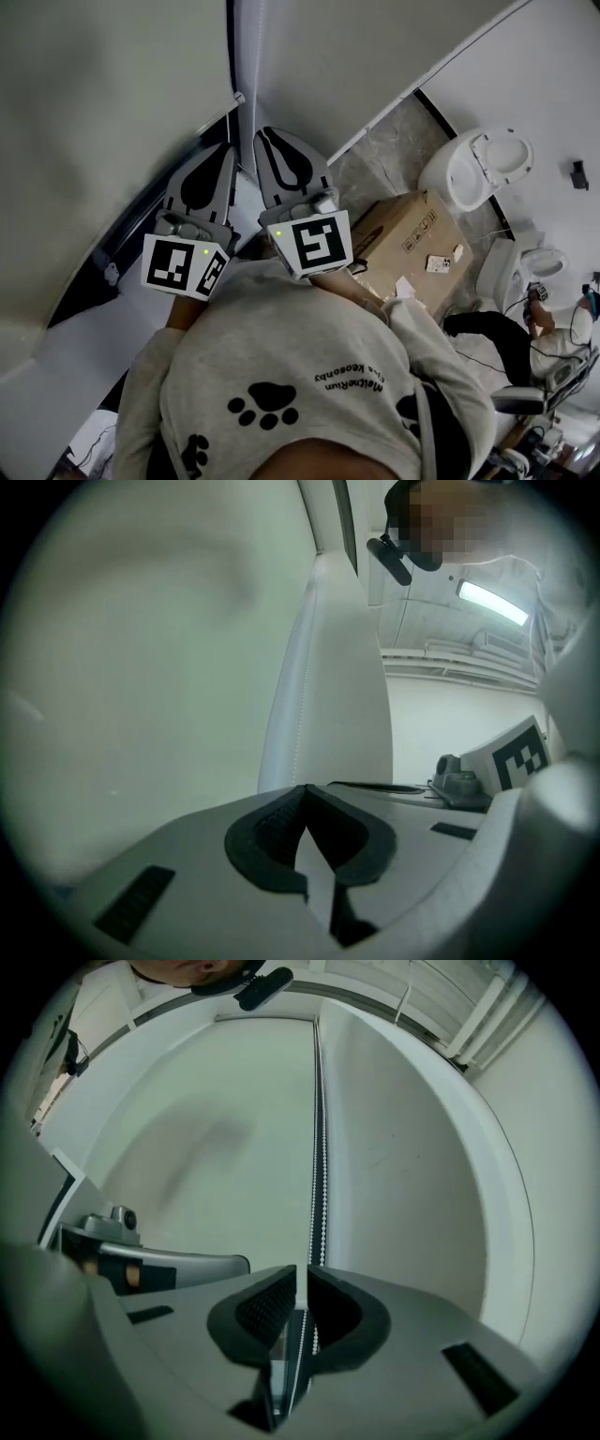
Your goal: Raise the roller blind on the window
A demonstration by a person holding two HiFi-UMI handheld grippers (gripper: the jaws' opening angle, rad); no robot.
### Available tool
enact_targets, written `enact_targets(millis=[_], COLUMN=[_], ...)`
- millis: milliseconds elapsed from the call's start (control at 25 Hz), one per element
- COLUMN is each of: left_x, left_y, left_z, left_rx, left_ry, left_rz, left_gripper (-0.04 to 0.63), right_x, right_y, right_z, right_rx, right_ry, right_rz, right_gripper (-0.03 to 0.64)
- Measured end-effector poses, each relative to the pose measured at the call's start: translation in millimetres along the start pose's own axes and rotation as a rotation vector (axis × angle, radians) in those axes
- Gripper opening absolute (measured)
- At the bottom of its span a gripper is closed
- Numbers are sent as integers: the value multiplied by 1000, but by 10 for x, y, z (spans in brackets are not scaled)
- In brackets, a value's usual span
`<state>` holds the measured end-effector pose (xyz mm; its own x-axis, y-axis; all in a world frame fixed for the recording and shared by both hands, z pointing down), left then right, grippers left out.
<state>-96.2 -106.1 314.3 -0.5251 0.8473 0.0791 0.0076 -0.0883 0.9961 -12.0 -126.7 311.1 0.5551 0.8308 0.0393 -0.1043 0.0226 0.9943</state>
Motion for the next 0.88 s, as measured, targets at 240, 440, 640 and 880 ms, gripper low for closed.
enact_targets(millis=[240, 440, 640, 880], left_x=[-51, -102, -133, -220], left_y=[25, 32, 31, -86], left_z=[-170, -262, -314, -375], left_rx=[12, 17, 20, 14], left_ry=[51, 70, 82, 89], left_rz=[-2, 1, 1, -11], left_gripper=[6, 6, 6, 6], right_x=[-243, -485, -569, -697], right_y=[38, 40, 40, -67], right_z=[88, 194, 205, 221], right_rx=[-33, -62, -67, -71], right_ry=[78, 112, 125, 109], right_rz=[-11, -16, -25, -39], right_gripper=[123, 123, 87, 14])
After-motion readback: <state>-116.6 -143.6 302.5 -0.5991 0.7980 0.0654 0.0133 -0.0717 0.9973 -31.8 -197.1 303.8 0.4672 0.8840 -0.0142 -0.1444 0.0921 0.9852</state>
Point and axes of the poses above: the fingertips, and each gripper's own axes: x backward along the fingers, z to its right, y out of its underside, the point moved 4 cm from there along x, backward along the fingers, and after that the axes turned 10 degrees about -x, right-handed, at the moved point
